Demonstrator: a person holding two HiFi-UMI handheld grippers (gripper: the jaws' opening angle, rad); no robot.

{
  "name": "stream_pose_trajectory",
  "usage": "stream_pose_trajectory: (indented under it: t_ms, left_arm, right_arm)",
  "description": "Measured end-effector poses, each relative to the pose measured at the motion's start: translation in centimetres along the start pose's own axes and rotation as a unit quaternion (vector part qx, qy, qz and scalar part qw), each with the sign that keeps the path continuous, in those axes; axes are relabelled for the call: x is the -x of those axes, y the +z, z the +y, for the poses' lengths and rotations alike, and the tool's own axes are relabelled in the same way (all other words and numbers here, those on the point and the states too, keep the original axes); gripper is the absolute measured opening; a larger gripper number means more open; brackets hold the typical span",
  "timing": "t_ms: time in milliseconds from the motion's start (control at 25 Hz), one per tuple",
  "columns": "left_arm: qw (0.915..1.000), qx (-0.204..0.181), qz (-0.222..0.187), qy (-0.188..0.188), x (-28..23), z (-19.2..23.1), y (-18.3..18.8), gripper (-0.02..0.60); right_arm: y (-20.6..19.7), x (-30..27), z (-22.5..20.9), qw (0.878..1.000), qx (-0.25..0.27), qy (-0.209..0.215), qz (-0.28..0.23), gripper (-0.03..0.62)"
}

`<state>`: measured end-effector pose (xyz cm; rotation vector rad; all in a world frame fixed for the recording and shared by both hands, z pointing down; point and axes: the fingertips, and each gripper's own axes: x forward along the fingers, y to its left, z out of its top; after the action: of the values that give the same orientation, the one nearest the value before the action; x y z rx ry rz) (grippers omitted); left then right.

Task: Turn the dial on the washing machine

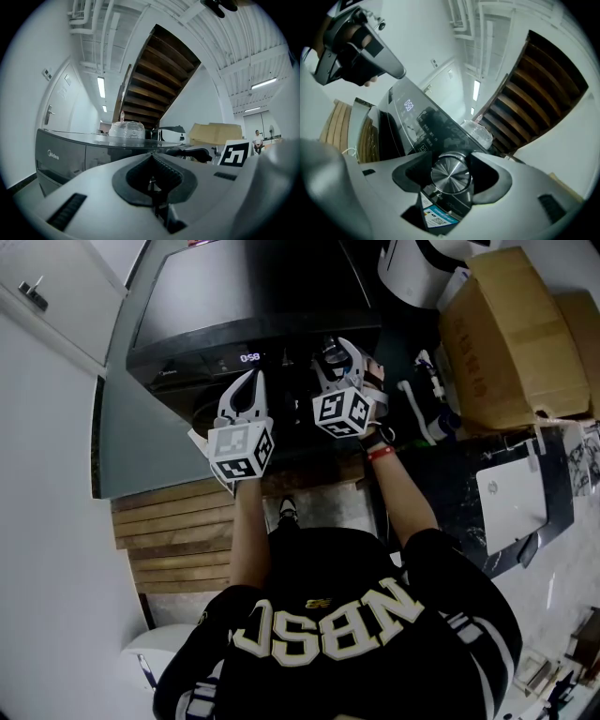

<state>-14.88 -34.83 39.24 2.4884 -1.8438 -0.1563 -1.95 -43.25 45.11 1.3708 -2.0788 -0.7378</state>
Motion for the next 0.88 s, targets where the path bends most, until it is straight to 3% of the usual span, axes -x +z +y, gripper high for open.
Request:
stream_pose_trajectory:
  t_ms: [160, 720, 880]
  left_arm:
    - [1.0, -0.001, -0.001, 0.0, -0.02, 0.01, 0.07, 0.012]
    - [1.0, 0.003, -0.003, -0.004, -0.44, -0.22, 0.07, 0.012]
    - [1.0, 0.003, -0.007, 0.0, -0.35, -0.02, 0.3, 0.012]
  right_arm:
    - [-0.1, 0.01, -0.37, 0.999, -0.05, -0.014, 0.003, 0.265]
    - [-0.16, -0.02, -0.76, 0.993, -0.115, -0.016, 0.005, 0.265]
    - [-0.3, -0.04, -1.1, 0.987, -0.161, -0.021, 0.004, 0.265]
